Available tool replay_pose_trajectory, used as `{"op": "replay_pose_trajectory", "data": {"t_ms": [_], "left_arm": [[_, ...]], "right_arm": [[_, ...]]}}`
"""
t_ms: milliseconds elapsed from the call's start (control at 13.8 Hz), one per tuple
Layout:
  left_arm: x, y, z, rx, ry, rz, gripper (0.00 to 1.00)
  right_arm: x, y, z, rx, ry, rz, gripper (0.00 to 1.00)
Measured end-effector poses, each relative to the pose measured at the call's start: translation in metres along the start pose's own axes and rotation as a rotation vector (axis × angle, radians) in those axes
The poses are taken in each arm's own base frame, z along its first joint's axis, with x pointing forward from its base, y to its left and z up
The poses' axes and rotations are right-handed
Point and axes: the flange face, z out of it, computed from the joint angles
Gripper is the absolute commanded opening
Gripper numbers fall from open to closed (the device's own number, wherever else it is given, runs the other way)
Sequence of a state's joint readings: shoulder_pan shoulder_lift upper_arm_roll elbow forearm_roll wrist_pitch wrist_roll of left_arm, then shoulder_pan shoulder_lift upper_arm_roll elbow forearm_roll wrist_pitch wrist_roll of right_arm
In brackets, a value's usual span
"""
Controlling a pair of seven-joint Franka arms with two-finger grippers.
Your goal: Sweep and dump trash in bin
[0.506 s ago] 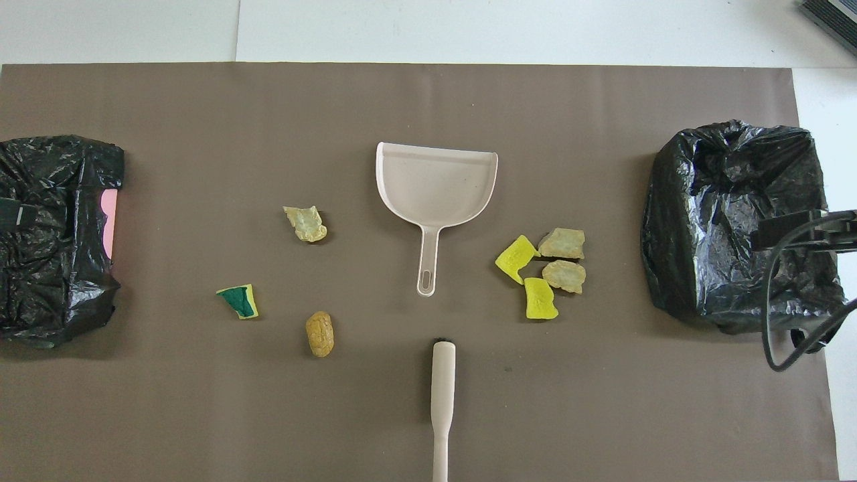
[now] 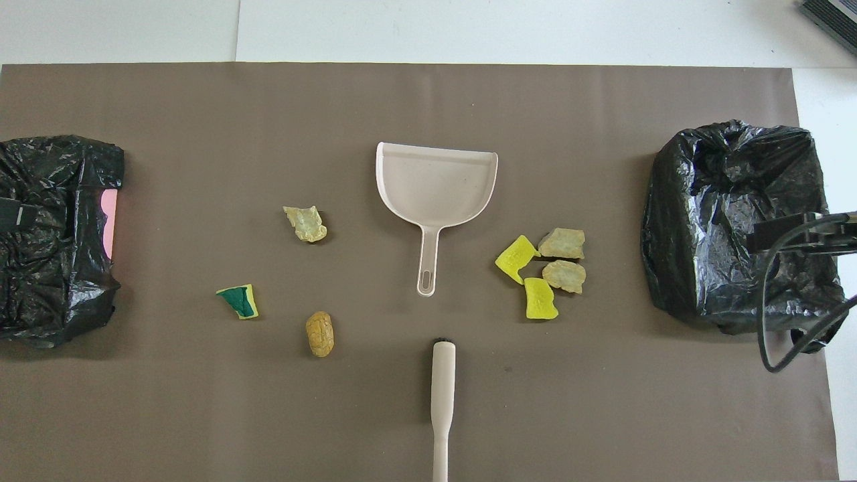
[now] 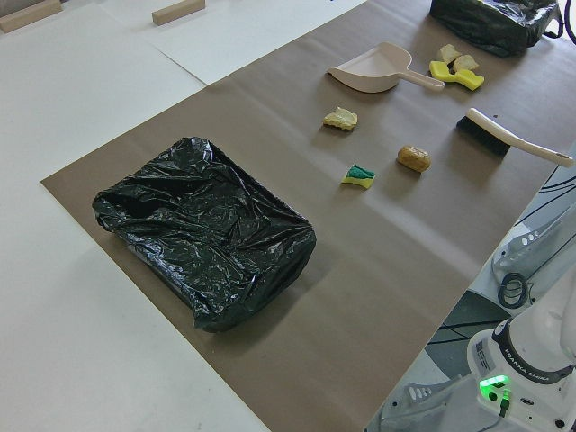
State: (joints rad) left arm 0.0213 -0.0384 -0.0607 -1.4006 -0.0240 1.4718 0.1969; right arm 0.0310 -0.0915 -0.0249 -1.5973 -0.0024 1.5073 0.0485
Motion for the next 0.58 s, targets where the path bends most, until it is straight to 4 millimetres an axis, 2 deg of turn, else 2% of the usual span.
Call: {"op": "replay_pose_trajectory", "data": {"t_ms": [289, 578], "left_arm": [[0.0, 0.0, 0.0, 0.0, 0.0, 0.0, 1.0], [0.0, 0.0, 0.0, 0.0, 0.0, 0.0, 1.0]], "right_arm": [[-0.001, -0.004, 0.009, 0.0, -0.015, -0.007, 1.0], [0.016, -0.039, 0.039, 0.002, 0.012, -0.045, 1.0]]}}
